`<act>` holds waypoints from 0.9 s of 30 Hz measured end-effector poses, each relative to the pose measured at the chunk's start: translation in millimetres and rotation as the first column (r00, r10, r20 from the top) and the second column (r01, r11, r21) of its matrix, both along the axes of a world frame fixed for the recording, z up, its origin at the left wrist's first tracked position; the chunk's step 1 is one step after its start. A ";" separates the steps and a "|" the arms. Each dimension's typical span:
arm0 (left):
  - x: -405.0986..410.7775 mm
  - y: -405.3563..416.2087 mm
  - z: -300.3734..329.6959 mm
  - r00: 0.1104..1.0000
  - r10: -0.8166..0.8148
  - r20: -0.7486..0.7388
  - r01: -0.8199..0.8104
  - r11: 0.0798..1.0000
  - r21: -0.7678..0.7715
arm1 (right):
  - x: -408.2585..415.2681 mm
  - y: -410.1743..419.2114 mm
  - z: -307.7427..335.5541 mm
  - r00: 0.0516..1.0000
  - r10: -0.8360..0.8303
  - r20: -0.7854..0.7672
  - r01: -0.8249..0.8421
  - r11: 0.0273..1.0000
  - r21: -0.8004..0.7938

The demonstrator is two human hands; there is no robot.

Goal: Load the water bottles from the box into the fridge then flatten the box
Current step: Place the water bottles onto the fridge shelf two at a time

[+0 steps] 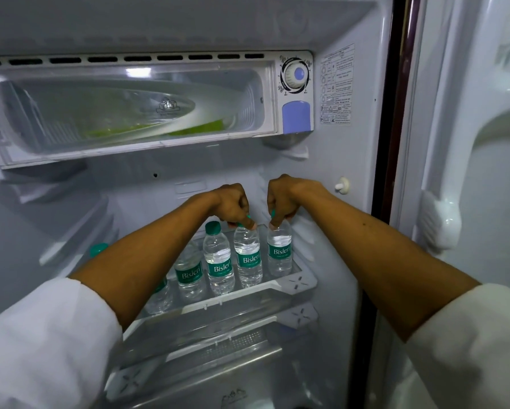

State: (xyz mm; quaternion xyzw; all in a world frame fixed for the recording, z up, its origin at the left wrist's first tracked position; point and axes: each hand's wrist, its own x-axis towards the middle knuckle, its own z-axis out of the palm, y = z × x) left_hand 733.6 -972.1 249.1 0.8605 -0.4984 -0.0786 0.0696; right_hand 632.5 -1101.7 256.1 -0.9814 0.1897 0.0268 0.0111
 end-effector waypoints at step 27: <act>-17.6 8.0 -7.7 0.989 0.088 0.120 -0.079 0.994 -0.078 | 5.3 2.6 -2.5 0.998 0.044 -0.037 -0.046 0.997 -0.061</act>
